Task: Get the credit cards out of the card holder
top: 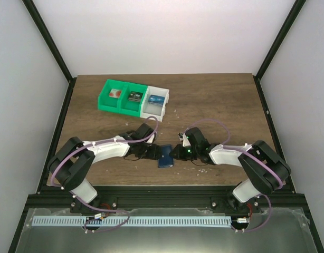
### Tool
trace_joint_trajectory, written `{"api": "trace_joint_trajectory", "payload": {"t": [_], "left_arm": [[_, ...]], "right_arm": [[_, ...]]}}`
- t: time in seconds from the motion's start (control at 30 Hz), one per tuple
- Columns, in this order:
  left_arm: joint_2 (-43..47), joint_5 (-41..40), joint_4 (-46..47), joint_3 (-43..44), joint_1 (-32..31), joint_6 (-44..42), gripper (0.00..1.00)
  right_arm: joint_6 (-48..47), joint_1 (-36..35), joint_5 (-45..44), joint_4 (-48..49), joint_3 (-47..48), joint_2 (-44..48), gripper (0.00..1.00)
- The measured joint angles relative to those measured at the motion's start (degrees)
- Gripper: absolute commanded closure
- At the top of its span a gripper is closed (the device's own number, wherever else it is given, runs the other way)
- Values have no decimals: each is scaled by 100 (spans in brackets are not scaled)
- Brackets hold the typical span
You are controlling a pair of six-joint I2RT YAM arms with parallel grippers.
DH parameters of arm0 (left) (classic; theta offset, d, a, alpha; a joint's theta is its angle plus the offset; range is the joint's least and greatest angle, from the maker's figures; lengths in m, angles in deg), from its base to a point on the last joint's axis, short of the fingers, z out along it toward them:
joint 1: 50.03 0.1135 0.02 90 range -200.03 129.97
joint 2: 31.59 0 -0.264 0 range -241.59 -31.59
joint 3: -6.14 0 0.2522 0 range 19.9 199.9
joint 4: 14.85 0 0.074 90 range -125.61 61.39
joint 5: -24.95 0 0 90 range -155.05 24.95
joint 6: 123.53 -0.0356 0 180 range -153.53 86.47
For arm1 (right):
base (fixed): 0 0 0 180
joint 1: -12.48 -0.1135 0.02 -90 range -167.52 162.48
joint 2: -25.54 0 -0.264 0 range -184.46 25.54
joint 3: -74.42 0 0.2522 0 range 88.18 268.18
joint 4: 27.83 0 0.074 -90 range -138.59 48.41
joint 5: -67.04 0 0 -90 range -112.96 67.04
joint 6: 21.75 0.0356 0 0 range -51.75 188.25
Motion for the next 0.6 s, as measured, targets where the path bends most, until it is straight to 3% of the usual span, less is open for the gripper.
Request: {"api": "trace_joint_trajectory", "payload": {"t": [0.17,0.27,0.37,0.6], "left_arm": [[-4,-463,-216,0,-92,7,77],[-4,-483,-236,-46,-90,4,100],[79,-264,-138,-160,-87,44,100],[826,308,-4,-426,-87,275,100]], "right_arm": [[-22,0,-59,39,-59,2,87],[-90,0,-155,26,-59,2,74],[-214,2,-345,-129,-42,2,67],[-380,2,-579,-817,63,415,39]]}}
